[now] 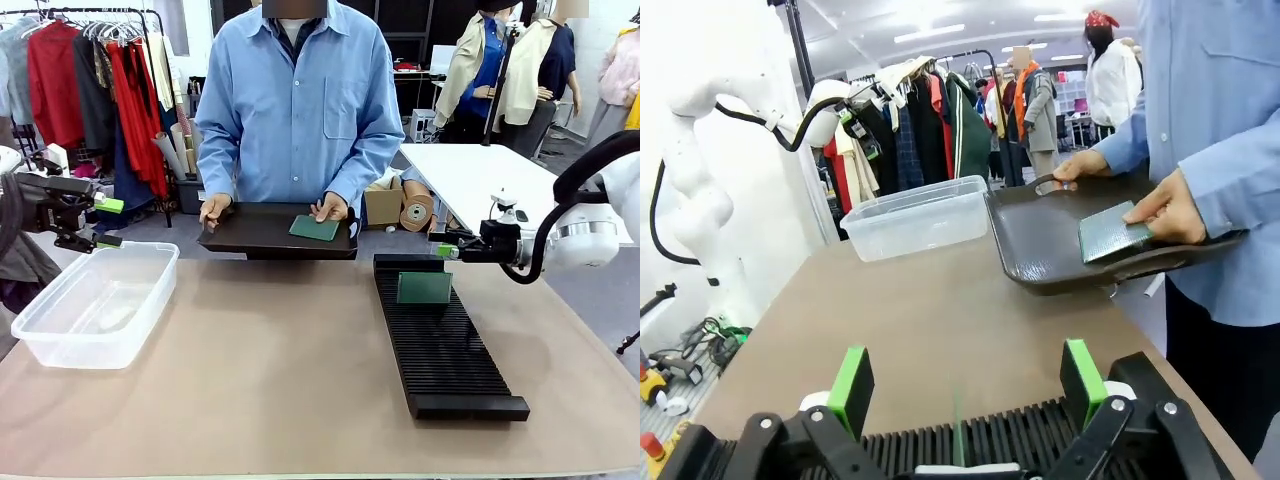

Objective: Sort PCBs into racks and boxes based on the side picked up.
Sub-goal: Pick up the Blank PCB handed by the Human.

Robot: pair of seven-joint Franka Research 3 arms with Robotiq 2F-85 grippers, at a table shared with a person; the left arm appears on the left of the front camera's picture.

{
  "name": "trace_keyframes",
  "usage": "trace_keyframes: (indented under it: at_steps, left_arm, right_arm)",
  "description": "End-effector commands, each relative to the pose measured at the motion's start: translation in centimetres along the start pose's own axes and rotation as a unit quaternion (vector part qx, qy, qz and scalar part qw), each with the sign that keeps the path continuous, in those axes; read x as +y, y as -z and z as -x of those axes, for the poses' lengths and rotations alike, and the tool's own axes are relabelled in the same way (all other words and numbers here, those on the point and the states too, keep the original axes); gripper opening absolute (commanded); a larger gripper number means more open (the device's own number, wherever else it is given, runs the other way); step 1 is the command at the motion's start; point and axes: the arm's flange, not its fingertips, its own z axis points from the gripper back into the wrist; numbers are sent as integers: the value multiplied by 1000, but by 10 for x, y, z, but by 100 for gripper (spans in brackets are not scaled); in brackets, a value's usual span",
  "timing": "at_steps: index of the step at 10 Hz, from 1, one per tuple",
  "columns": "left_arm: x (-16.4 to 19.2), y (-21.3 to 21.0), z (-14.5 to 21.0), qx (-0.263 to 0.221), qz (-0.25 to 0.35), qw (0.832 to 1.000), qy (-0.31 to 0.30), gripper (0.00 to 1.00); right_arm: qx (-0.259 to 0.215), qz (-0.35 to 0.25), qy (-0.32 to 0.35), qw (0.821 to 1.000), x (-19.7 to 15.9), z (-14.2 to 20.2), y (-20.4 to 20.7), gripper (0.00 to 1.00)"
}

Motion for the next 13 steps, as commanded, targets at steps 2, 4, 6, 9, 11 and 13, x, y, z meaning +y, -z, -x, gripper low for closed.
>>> trace_keyframes:
  at_steps: [2, 4, 6, 9, 11, 13]
  left_arm:
    - [-2, 0, -1, -3, -1, 1000, -6, 100]
    - [-2, 0, -1, -3, -1, 1000, -6, 100]
    - [-2, 0, -1, -3, -1, 1000, -6, 100]
    - [-2, 0, -1, -3, -1, 1000, -6, 100]
    - [-2, 0, -1, -3, -1, 1000, -6, 100]
    - [-2, 0, -1, -3, -1, 1000, -6, 100]
  right_arm:
    - [8, 18, 58, 998, 33, -24, 11, 100]
    - [21, 37, 142, 989, 50, -33, 11, 100]
    - [43, 59, 234, 969, 63, -40, 14, 100]
    - [35, 75, 348, 934, 90, -50, 14, 100]
    - [41, 80, 388, 917, 113, -63, 17, 100]
    - [32, 76, 431, 899, 132, -73, 19, 100]
